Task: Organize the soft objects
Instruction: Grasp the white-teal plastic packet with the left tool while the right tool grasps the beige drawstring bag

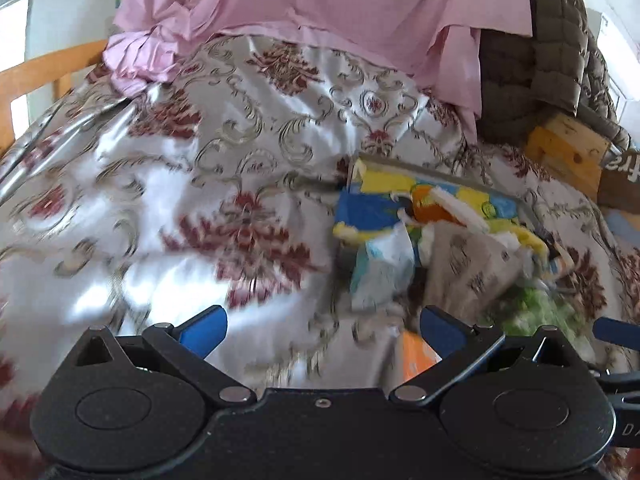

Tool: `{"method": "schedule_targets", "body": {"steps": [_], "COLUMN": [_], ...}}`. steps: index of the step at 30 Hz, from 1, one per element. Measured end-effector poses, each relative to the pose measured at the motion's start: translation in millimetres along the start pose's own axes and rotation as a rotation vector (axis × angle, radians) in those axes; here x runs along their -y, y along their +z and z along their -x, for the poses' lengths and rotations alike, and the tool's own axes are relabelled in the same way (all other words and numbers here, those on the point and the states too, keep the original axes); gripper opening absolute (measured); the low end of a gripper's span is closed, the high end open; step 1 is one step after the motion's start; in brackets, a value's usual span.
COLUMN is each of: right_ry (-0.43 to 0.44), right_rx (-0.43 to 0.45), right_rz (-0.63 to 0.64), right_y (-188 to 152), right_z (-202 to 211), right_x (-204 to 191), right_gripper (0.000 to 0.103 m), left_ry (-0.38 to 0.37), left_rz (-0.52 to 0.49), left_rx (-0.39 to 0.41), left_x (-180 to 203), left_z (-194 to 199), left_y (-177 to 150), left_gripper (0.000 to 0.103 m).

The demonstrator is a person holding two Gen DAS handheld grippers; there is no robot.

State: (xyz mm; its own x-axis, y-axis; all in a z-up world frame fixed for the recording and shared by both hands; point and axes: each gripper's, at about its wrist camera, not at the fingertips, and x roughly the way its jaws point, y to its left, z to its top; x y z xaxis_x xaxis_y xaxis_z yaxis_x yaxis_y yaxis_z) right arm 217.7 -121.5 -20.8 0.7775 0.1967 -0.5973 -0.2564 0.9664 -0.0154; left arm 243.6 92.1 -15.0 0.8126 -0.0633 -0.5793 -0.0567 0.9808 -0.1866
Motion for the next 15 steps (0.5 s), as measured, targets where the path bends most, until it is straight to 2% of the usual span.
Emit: {"method": "schedule_targets", "body": {"steps": [3,6,8,12,15], "right_ry": [0.021,-0.001,-0.014,-0.011,-0.016], "right_rx": [0.005,0.017,0.011,-0.024,-0.047], "right_rz": [-0.028,0.026,0.048,0.052,0.066], "right_y": [9.8,14.5,14.1,11.9,12.5], "right_z": [-23.9,-38.1,-45.1,-59.5,-67.7], "right_x": [3.8,-0.3,-2.1,-6.2,-12.1], "right_gripper": [0.103,0.103,0.103,0.102,0.102], "left_ry": [0.017,-0.005,-0.031,-0.131,-0.173], "left_rz": [-0.038,-0.100,-0.118,-0.066,-0.063], "left_rx": [0.046,0.064,0.063,0.024,-0.001], "left_x": [-2.3,-2.7,-4.5,-10.2,-8.3], "left_z": [-26.5,-46.2,-57.4,-72.7,-83.8], "left_y": [10.2,18.2,22.1,27.4,25.9], "left_gripper": [0.102,0.102,0.102,0.102,0.102]}}
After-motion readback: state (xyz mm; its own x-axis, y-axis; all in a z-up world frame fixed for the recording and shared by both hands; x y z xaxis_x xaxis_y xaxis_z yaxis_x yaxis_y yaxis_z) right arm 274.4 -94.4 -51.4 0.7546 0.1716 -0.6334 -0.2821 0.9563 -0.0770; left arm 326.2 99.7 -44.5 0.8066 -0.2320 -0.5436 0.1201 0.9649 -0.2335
